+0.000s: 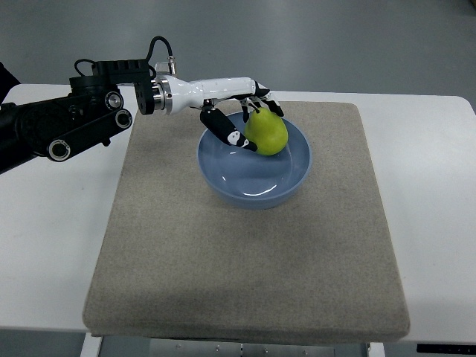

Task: Place pear in bowl with left hand
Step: 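Lift the pear with the left hand and carry it over the bowl, then lower the pear into the blue bowl and open the left hand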

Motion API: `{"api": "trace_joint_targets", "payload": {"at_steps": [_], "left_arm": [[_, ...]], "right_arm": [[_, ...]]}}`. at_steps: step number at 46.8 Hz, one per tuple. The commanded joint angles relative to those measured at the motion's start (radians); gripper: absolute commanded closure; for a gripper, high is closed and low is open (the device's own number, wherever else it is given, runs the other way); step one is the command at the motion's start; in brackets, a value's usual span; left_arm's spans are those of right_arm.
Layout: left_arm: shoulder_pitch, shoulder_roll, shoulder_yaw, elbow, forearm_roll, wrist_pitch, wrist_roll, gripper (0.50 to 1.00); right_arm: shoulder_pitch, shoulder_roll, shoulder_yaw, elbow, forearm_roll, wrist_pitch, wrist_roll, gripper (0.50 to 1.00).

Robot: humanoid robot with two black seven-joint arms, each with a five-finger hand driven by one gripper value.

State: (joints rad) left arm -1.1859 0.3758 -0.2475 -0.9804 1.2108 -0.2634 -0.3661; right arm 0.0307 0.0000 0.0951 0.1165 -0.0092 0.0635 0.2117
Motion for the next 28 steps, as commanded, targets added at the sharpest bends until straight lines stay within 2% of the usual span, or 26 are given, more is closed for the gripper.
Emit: {"api": "trace_joint_targets", "payload": {"at_steps": [1, 23, 26, 28], "left_arm": [[0.008, 0.000, 0.016, 0.000, 0.001, -0.007, 0.000, 1.000], [0.023, -0.018, 0.051, 0.014, -0.002, 0.007, 0.000, 1.000], [0.026, -0.018, 0.050, 0.014, -0.010, 0.007, 0.000, 0.845], [0.026, -0.020, 0.050, 0.014, -0.016, 0.007, 0.000, 0.761]], "right_arm": [[0.000, 0.000, 0.000, 0.000, 0.000, -0.001, 0.000, 0.574], [0.000, 0.000, 0.000, 0.000, 0.000, 0.001, 0.000, 0.574], [0.000, 0.000, 0.000, 0.000, 0.000, 0.001, 0.000, 0.574], [0.000, 0.000, 0.000, 0.000, 0.000, -0.001, 0.000, 0.574]]}}
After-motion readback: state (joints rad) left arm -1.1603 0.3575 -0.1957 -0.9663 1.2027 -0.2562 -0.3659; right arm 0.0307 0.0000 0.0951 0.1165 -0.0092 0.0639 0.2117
